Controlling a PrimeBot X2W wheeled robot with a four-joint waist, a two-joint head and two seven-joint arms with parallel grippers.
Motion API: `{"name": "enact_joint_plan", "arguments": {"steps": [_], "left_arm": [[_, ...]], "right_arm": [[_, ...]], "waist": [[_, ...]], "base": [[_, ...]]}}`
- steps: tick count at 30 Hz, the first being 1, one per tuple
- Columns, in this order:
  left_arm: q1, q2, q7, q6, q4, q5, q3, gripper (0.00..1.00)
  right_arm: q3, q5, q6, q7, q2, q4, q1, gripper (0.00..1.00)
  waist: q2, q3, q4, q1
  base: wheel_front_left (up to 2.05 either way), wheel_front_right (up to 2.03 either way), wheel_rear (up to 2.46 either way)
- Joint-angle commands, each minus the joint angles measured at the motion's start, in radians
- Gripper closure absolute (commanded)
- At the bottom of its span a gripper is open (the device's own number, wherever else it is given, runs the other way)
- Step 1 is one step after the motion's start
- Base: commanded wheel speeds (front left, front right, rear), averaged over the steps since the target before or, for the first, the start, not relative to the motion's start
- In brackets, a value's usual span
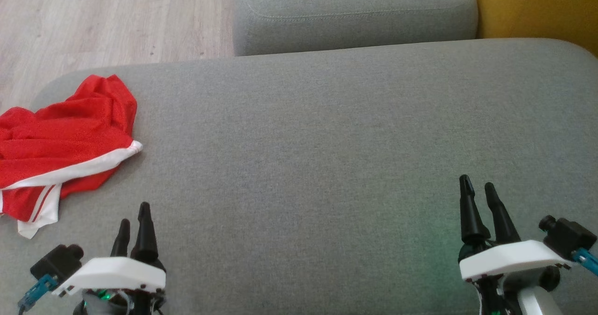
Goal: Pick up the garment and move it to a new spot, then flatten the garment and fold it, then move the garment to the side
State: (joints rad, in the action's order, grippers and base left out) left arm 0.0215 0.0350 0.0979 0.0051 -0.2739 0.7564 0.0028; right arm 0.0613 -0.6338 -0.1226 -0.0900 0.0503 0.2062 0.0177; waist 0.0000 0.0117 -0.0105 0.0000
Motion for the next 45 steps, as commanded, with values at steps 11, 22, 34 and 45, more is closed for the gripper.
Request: {"name": "enact_joint_plan", "arguments": {"steps": [11, 22, 34, 45], "left_arm": [[-0.009, 0.021, 0.042, 0.015, 0.031, -0.173, 0.002, 0.0], [0.0, 0.031, 0.074, 0.022, 0.03, -0.321, -0.006, 0.0], [0.009, 0.034, 0.107, 0.033, 0.017, -0.461, -0.02, 0.0], [0.013, 0.036, 0.139, 0.051, 0.014, -0.595, -0.026, 0.0]], "right_arm": [[0.035, 0.172, -0.005, -0.049, 0.026, -0.051, -0.009, 0.0], [0.04, 0.312, -0.006, -0.082, 0.021, -0.052, -0.001, 0.0], [0.007, 0.414, -0.007, -0.114, 0.01, -0.044, 0.005, 0.0], [-0.001, 0.519, -0.008, -0.146, 0.003, -0.03, 0.005, 0.0]], "waist": [[0.0, 0.003, -0.008, 0.0], [0.0, 0.006, -0.01, 0.0], [0.0, 0.008, -0.017, 0.0], [0.0, 0.007, -0.022, 0.0]], "base": [[0.0, 0.0, 0.0], [0.0, 0.0, 0.0], [0.0, 0.0, 0.0], [0.0, 0.0, 0.0]]}}
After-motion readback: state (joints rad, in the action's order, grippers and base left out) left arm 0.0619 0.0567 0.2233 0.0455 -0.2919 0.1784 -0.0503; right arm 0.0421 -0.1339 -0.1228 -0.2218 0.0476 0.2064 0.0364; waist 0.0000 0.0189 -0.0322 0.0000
